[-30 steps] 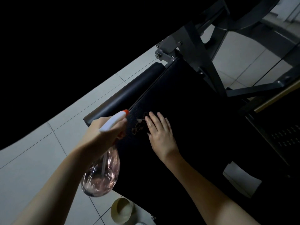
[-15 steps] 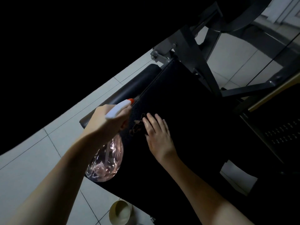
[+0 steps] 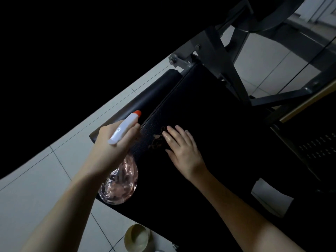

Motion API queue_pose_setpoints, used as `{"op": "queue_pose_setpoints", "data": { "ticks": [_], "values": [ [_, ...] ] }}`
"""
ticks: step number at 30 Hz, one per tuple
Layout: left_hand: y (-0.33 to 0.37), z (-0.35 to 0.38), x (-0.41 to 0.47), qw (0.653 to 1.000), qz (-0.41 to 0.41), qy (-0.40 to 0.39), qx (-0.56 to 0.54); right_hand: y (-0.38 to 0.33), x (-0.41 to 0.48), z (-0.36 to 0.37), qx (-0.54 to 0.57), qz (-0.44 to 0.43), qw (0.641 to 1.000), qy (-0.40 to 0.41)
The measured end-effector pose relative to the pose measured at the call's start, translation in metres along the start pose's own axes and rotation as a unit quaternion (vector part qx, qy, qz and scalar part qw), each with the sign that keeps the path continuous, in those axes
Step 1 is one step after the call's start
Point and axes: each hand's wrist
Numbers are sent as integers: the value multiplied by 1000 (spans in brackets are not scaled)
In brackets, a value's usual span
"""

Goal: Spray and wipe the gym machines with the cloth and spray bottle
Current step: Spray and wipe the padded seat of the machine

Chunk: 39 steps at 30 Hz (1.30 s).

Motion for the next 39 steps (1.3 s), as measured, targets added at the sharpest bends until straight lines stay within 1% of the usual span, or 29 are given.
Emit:
{"op": "queue_pose_setpoints", "data": {
  "ticks": [2, 3, 5, 7, 8, 9, 10, 12, 14, 16, 17, 18, 19, 20, 21, 23, 24, 25, 26, 27, 29, 31, 32, 34, 35, 36, 37, 39],
  "values": [
    [-2, -4, -2, 1000, 2, 15, 4, 2, 13, -1, -26, -5, 1000, 4],
    [-4, -5, -3, 1000, 4, 18, 1, -1, 21, 0, -33, 13, 999, 7],
    [-6, -7, -5, 999, 2, 29, -14, -13, 38, 1, -11, 87, 996, 18],
    [-6, -7, -5, 999, 3, 38, -25, -33, 53, 4, 43, 183, 982, 9],
    [-5, -6, -4, 999, 5, 38, -23, -43, 58, 7, 54, 208, 977, 9],
    [-3, -4, -4, 999, 6, 37, -20, -52, 61, 9, 57, 209, 976, 10],
    [-2, -2, -3, 999, 7, 34, -18, -58, 60, 10, 57, 188, 981, 6],
    [1, 0, -2, 999, 7, 32, -17, -60, 49, 12, 47, 105, 993, -10],
    [2, 1, -2, 999, 9, 30, -18, -44, 33, 8, 17, 2, 1000, -24],
    [1, 0, -2, 999, 2, 28, -25, -16, 26, 2, -2, -83, 996, -41],
    [0, 0, -1, 999, -7, 28, -31, -2, 28, -2, -14, -107, 993, -42],
    [-1, -1, -1, 999, -13, 27, -36, 10, 34, -4, -27, -112, 993, -30],
    [-2, -1, 0, 999, -14, 22, -37, 18, 43, -6, -35, -94, 995, -17],
    [-3, 0, 0, 999, -14, 18, -34, 21, 53, -7, -30, -47, 998, -5],
    [-3, 0, 0, 999, -15, 16, -31, 18, 63, -8, -9, 21, 1000, 5],
    [-4, 0, 1, 999, -12, 18, -27, -3, 81, -6, 49, 178, 983, -4],
    [-4, 0, 2, 999, -10, 18, -25, -19, 86, -2, 68, 232, 970, -16],
    [-5, 1, 3, 999, -12, 19, -25, -34, 86, 1, 74, 249, 966, -19],
    [-6, 1, 4, 999, -12, 18, -24, -47, 81, 4, 77, 234, 969, -9],
    [-6, 2, 5, 1000, -11, 15, -21, -55, 71, 4, 80, 199, 977, -1],
    [-6, 3, 6, 1000, -8, 9, -11, -54, 44, 3, 53, 102, 993, -34],
    [-5, 3, 7, 1000, -15, 15, -12, -36, 25, -2, 5, 7, 999, -54],
    [-5, 2, 8, 1000, -21, 19, -13, -27, 25, -6, -10, -26, 999, -44],
    [-7, 2, 8, 999, -33, 23, -20, -12, 41, -5, -44, -53, 997, -17],
    [-8, 3, 9, 999, -39, 26, -28, -7, 54, -4, -52, -47, 998, -6],
    [-8, 2, 9, 998, -46, 32, -40, -5, 68, -5, -51, -20, 998, 10],
    [-8, 2, 9, 997, -50, 37, -50, -4, 83, -5, -38, 31, 999, 20],
    [-7, 3, 10, 997, -53, 36, -52, -10, 107, -7, 27, 175, 984, 8]
  ]
}}
Point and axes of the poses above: each hand's wrist, its own x-axis towards the middle knuckle, its own z-axis out of the palm, y = z × x, and after that the axes turned 14 degrees about z, right-handed
